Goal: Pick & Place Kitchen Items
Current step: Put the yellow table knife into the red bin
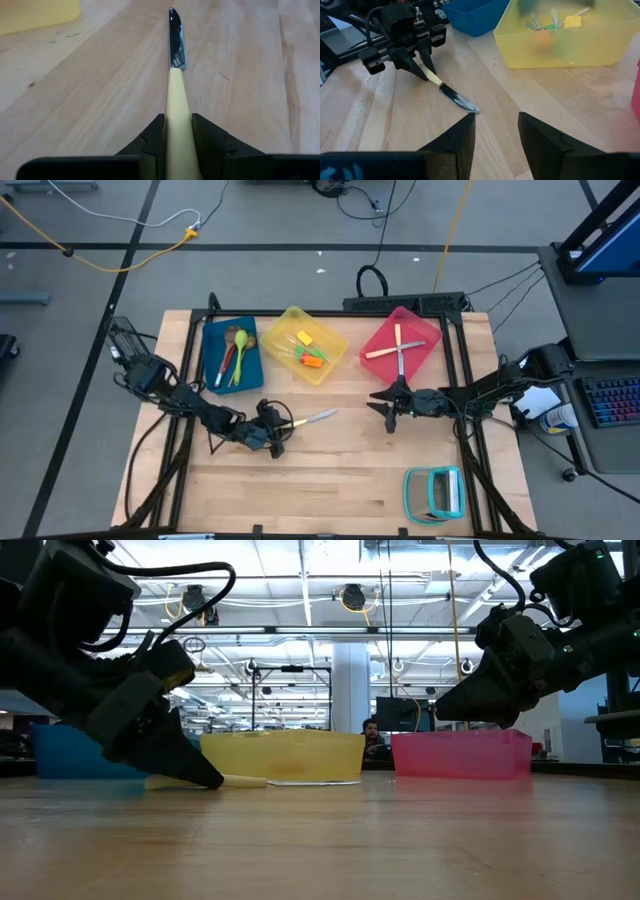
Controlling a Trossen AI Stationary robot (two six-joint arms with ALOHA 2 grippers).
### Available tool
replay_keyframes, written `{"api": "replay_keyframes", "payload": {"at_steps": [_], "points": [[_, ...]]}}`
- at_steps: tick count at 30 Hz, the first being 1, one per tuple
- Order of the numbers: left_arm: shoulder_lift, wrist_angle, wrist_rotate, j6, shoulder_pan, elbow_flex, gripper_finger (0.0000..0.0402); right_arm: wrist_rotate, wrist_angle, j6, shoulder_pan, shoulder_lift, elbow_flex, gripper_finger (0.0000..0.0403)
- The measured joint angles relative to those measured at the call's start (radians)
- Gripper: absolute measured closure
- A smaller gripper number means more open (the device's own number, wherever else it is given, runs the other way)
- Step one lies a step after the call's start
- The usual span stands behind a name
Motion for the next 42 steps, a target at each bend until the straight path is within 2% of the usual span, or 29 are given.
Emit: {"api": "replay_keyframes", "payload": {"at_steps": [4, 10, 22, 29, 35, 42], "points": [[0.001, 0.023, -0.026, -0.026, -0.011, -0.002, 0.0321, 0.000, 0.000, 0.000, 0.000, 0.000, 0.000, 0.0261], [0.004, 0.097, -0.047, 0.024, -0.019, -0.004, 0.0312, 0.000, 0.000, 0.000, 0.000, 0.000, 0.000, 0.0261], [-0.034, 0.125, -0.074, -0.063, -0.034, 0.000, 0.0310, 0.000, 0.000, 0.000, 0.000, 0.000, 0.000, 0.0261], [-0.200, 0.065, -0.158, -0.009, -0.072, 0.002, 0.0310, 0.000, -0.002, 0.000, 0.000, 0.000, 0.000, 0.0261], [-0.399, -0.179, -0.268, -0.061, -0.081, 0.003, 0.0309, 0.000, -0.001, 0.000, 0.000, 0.000, 0.000, 0.0261], [-0.596, -0.380, -0.381, -0.078, -0.076, 0.003, 0.0309, 0.000, -0.001, 0.000, 0.000, 0.000, 0.000, 0.0261]]}}
